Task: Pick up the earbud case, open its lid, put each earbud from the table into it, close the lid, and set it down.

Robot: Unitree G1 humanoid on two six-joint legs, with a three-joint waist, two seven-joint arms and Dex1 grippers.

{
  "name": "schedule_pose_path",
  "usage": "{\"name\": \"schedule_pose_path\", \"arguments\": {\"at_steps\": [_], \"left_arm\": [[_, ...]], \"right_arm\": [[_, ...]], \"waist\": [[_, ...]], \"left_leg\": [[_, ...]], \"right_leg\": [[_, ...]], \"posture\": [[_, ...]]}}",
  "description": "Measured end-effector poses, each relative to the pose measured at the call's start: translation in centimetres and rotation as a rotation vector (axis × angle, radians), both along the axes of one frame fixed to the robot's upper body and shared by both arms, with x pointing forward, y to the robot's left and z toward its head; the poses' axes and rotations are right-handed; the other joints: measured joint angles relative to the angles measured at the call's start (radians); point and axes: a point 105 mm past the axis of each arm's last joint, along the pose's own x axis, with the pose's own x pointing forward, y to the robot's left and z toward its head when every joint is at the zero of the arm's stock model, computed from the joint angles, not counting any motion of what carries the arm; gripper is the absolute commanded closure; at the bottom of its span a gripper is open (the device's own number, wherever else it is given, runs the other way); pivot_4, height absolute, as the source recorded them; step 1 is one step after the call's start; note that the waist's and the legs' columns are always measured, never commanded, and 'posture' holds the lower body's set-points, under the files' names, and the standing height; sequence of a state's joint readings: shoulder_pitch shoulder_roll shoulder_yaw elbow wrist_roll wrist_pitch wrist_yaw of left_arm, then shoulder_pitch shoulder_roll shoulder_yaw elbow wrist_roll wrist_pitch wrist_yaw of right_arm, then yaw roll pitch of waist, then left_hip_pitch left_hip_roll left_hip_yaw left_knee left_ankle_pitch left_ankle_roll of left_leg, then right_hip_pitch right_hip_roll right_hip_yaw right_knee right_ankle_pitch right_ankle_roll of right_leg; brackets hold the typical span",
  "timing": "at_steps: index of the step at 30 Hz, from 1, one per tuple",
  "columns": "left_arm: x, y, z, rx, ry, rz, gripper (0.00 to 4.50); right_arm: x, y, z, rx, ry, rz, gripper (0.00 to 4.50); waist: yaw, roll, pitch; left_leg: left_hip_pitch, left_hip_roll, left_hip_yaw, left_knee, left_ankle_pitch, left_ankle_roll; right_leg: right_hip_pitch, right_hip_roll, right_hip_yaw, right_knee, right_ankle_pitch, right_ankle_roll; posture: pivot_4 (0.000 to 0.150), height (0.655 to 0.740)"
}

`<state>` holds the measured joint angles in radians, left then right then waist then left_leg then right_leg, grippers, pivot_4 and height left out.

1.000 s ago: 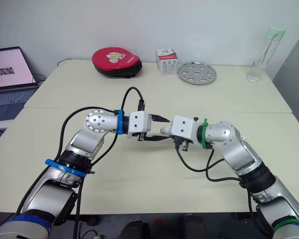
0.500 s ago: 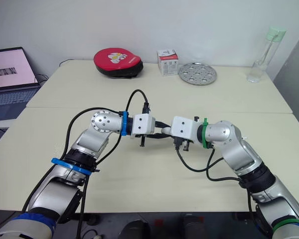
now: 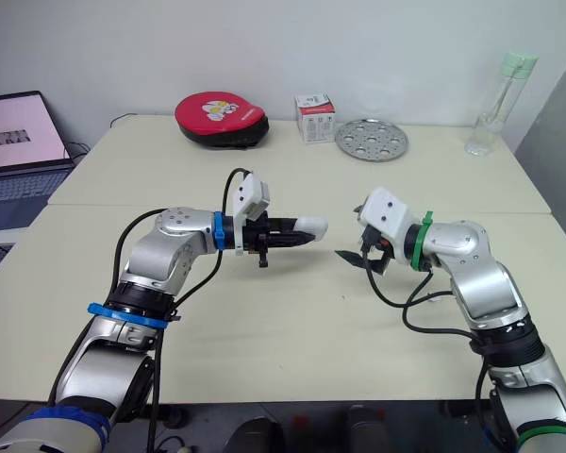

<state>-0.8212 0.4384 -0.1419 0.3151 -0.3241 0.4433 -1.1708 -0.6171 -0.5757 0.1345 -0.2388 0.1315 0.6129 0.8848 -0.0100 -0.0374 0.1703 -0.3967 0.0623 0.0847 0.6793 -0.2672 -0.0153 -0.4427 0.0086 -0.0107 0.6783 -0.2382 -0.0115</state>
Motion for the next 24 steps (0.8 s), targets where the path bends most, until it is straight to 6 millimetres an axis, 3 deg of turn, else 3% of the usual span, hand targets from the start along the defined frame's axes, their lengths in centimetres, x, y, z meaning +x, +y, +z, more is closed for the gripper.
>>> {"name": "schedule_pose_path", "arguments": {"at_steps": [4, 9, 17, 24], "left_arm": [[-0.8, -0.2, 0.5, -0.048, 0.096, -0.017, 3.74], [-2.0, 0.0, 0.1, -0.014, 0.096, -0.051, 3.74], [-3.1, 0.0, -1.0, 0.022, 0.119, -0.091, 3.74], [-2.3, -0.4, -0.6, -0.021, 0.081, -0.037, 3.74]], "right_arm": [[-0.6, 0.9, 0.1, 0.069, 0.063, 0.011, 0.03], [-0.6, 1.9, 0.7, 0.143, 0.107, 0.016, 0.03], [0.7, 0.7, 2.3, 0.23, 0.128, -0.049, 0.03], [1.2, -0.6, 3.7, 0.352, 0.186, -0.093, 0.03]], "waist": [[0.0, 0.0, 0.0], [0.0, 0.0, 0.0], [0.004, 0.0, 0.0], [0.005, 0.0, 0.0]], "left_leg": [[0.0, 0.0, 0.0, 0.0, 0.0, 0.0], [0.0, 0.0, 0.0, 0.0, 0.0, 0.0], [0.0, -0.001, 0.0, 0.0, 0.0, 0.0], [-0.001, 0.0, 0.0, 0.0, 0.0, 0.0]], "right_leg": [[0.0, 0.0, 0.0, 0.0, 0.0, 0.0], [0.0, 0.0, 0.001, 0.0, 0.0, -0.001], [0.0, -0.001, 0.001, 0.0, 0.0, -0.001], [0.0, -0.002, 0.001, 0.0, 0.0, -0.001]], "posture": [[0.15, 0.74], [0.15, 0.74], [0.15, 0.74], [0.15, 0.74]]}}
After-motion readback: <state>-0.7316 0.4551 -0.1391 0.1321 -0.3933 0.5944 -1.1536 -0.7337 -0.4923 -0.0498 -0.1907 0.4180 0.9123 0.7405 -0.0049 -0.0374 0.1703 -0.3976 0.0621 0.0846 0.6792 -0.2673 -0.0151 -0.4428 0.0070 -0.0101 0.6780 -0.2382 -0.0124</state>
